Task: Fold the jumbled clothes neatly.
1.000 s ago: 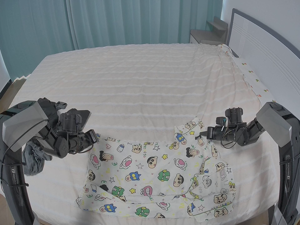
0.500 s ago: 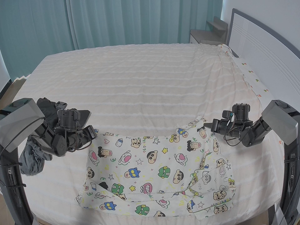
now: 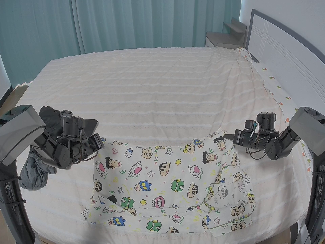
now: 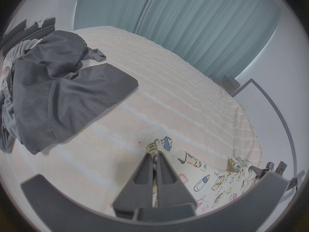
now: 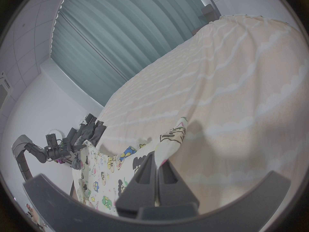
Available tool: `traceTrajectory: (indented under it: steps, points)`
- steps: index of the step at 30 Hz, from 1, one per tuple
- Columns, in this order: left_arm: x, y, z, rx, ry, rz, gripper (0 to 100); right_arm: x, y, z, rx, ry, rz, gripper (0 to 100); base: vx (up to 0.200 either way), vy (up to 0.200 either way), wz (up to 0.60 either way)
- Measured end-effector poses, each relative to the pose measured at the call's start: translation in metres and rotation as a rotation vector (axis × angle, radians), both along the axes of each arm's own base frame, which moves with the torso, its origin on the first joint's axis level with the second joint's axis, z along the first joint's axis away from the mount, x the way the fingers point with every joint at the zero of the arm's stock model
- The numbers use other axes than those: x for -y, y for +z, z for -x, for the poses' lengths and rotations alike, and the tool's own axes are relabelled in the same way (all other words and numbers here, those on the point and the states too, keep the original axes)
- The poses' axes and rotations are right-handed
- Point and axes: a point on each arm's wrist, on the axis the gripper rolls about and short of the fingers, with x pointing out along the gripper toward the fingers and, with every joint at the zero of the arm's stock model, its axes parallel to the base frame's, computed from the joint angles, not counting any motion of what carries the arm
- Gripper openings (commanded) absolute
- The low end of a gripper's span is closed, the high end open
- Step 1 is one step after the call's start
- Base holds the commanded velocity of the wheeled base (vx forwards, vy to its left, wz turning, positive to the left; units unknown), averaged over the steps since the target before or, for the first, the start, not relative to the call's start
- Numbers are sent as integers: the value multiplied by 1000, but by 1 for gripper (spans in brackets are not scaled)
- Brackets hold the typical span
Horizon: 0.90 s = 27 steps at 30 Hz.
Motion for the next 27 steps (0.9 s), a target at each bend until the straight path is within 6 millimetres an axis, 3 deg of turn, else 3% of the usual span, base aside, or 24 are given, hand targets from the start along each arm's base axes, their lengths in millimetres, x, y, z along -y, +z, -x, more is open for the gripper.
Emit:
traceTrajectory:
  steps: [14, 27]
  points:
    - [3, 10, 18, -4, -24, -1, 0, 11, 11, 42, -2, 70, -32, 0, 0, 0, 0]
    - [1, 16, 53, -41, -53, 2, 0, 21, 1, 94, 1, 121, 14, 0, 0, 0, 0]
